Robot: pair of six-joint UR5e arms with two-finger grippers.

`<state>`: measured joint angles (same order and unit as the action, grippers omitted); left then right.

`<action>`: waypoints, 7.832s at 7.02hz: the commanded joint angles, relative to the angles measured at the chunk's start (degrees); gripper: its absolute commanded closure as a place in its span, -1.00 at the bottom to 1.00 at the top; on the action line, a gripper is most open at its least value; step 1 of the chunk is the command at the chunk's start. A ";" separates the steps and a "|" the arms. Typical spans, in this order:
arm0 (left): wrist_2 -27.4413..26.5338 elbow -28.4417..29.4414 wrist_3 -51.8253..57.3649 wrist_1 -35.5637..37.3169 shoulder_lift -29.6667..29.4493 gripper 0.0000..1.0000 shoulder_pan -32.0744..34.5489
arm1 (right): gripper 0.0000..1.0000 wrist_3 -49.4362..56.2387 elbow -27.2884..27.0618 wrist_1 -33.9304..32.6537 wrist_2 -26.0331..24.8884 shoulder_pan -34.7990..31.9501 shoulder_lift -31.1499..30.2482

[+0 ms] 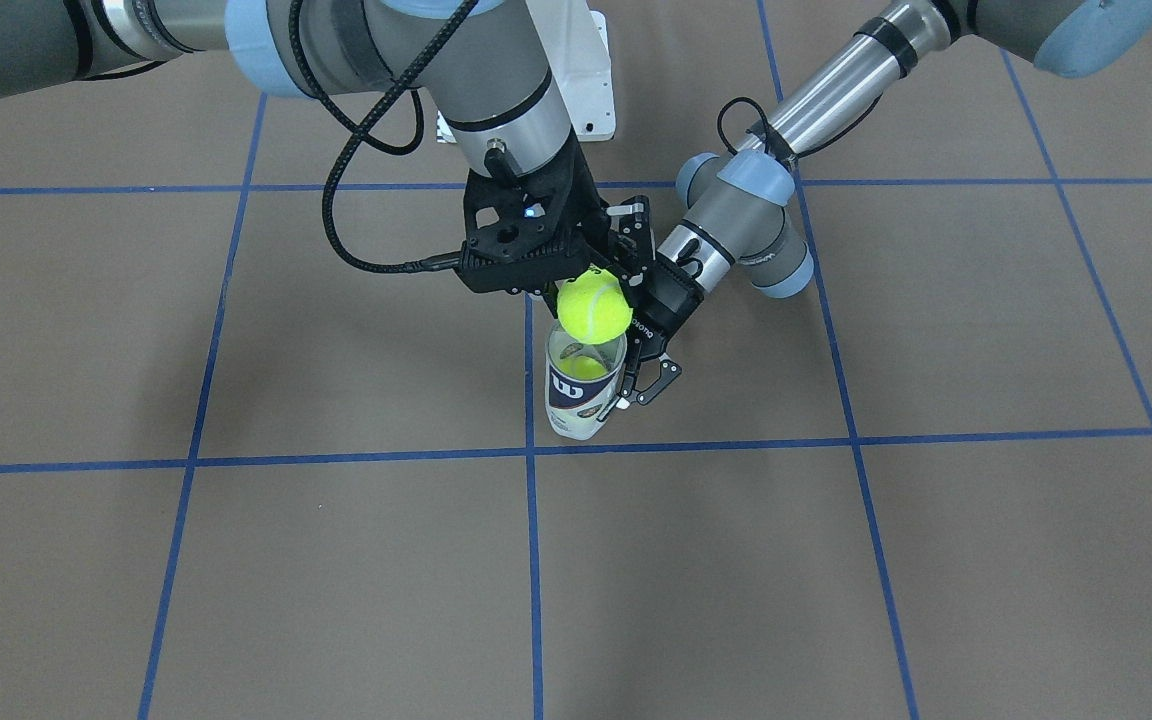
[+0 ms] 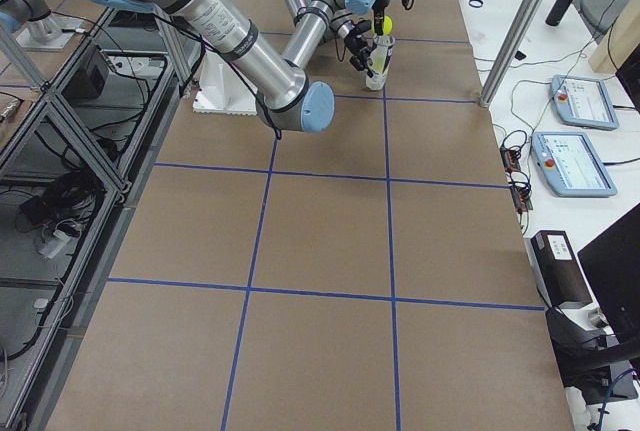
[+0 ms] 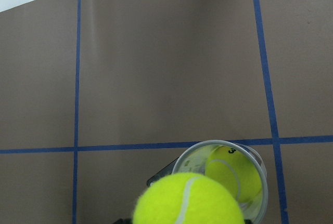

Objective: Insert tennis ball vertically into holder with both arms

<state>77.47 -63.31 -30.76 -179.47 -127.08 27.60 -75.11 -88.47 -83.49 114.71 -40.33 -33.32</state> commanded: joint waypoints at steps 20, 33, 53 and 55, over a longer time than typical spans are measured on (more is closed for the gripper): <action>-0.04 0.38 0.00 0.00 0.08 -0.93 -0.09 | -0.97 -1.09 1.28 0.17 -1.95 -1.24 -0.08; 0.05 -0.15 -0.17 -0.61 0.87 -0.98 -1.06 | -0.97 -0.56 0.31 0.43 0.86 -5.28 -0.43; 37.48 -45.15 -0.88 36.74 35.86 -0.99 26.43 | -0.98 45.34 -9.55 -0.01 24.42 -33.65 -35.29; 56.15 -44.09 3.13 52.50 34.00 -0.99 40.73 | -0.98 54.41 -7.69 -0.01 24.42 -36.03 -40.92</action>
<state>124.07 -107.77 -30.31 -135.39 -92.55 60.76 -26.17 -97.13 -83.50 139.12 -74.76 -70.83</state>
